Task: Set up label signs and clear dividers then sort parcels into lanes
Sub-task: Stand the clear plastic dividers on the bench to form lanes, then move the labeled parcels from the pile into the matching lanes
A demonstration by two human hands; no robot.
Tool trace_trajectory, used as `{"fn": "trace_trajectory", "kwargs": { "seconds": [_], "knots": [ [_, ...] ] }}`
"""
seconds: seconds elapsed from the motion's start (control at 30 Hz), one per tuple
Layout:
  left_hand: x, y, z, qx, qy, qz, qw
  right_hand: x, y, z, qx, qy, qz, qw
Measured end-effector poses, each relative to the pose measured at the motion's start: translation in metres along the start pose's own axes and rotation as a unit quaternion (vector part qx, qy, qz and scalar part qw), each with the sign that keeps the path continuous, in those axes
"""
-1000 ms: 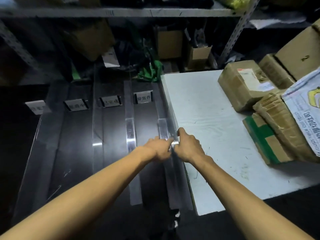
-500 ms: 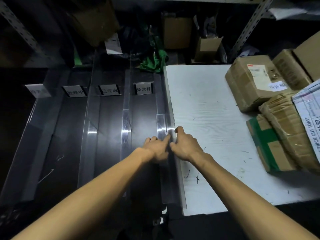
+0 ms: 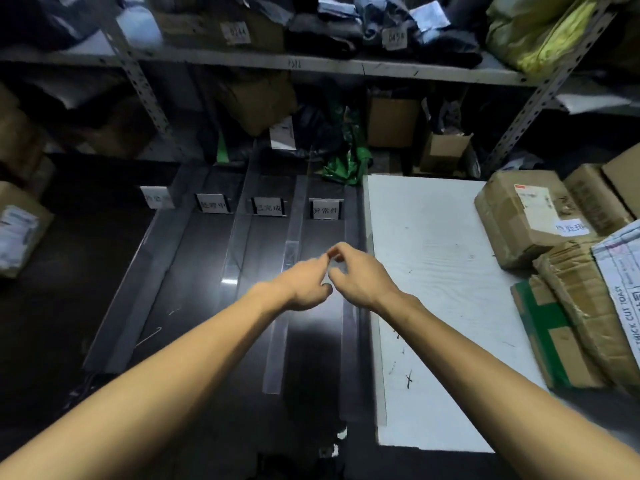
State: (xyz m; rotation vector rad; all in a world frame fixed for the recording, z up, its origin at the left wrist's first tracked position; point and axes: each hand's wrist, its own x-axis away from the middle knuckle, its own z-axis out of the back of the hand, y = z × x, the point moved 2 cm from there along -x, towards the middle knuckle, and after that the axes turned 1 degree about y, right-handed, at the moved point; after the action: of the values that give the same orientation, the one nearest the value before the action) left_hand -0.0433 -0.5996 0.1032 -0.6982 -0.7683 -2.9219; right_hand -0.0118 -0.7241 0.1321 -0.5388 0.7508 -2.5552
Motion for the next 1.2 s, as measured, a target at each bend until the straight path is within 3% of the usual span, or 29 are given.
{"fn": "trace_trajectory", "kwargs": {
  "seconds": [0.27, 0.57, 0.77, 0.97, 1.2],
  "knots": [
    [0.091, -0.074, 0.061, 0.006, 0.084, 0.057, 0.995, -0.028, -0.09, -0.022, -0.019, -0.044, 0.074, 0.996],
    [0.219, -0.192, 0.129, 0.028, 0.187, 0.12, 0.975, -0.032, -0.26, -0.072, 0.051, -0.09, 0.222, 0.97],
    [0.325, -0.275, 0.167, 0.052, 0.268, 0.155, 0.949, -0.026, -0.375, -0.114, 0.019, -0.095, 0.298, 0.95],
    [0.396, -0.34, 0.203, 0.047, 0.271, 0.204, 0.94, -0.043, -0.458, -0.161, -0.012, -0.106, 0.305, 0.946],
    [0.407, -0.401, 0.276, 0.092, 0.345, 0.172, 0.918, -0.088, -0.55, -0.21, 0.019, -0.108, 0.328, 0.938]
  ]
}}
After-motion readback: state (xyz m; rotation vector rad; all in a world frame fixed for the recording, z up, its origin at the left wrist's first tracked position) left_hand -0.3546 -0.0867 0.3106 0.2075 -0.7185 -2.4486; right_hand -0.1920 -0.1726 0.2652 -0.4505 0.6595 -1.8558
